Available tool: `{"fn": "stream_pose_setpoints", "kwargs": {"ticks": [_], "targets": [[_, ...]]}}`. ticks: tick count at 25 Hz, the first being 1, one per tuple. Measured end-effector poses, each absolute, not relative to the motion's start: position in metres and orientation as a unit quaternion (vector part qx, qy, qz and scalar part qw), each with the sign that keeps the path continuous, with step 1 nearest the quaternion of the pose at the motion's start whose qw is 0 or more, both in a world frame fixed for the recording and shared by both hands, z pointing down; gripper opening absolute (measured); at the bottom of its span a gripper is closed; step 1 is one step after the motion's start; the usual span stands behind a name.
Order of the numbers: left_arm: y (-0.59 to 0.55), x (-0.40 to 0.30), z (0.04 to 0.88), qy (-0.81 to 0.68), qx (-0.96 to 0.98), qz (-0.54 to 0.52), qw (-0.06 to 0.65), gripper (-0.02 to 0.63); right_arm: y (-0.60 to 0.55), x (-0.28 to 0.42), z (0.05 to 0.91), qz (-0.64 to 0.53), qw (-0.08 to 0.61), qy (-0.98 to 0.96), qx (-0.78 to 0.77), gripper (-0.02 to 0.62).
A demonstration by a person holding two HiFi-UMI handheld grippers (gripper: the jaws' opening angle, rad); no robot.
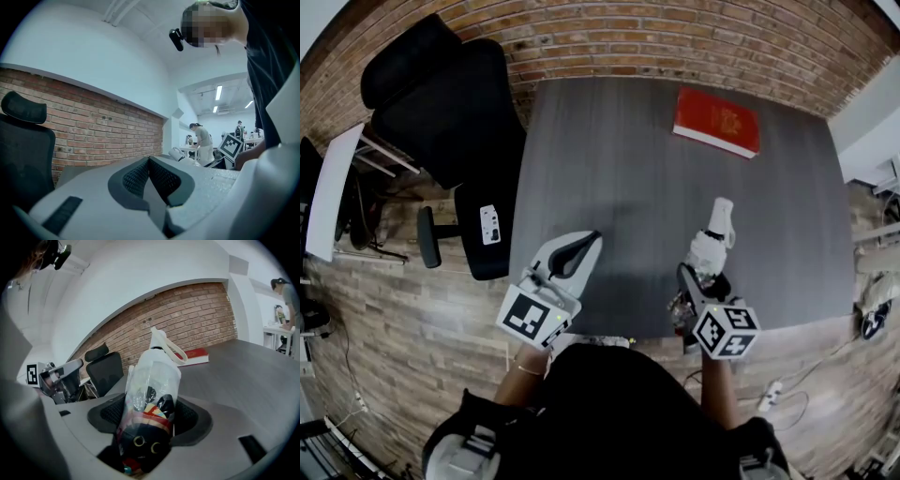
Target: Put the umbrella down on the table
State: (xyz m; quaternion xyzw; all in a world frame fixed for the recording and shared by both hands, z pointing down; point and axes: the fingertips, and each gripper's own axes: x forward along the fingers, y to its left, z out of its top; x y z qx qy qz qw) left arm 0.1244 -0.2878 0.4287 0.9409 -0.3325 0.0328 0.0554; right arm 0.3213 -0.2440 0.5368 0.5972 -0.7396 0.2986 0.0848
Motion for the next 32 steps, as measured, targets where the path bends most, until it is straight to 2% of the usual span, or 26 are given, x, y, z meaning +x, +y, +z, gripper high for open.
{"fn": "stream_pose_setpoints", "kwargs": {"ticks": [32], "targets": [[-0.311, 0.080, 0.447, -0.375, 0.924, 0.035, 0.072, -0.003, -0.268, 0.310, 0.636, 0.360, 0.217, -0.703, 0.573, 0.288]]}}
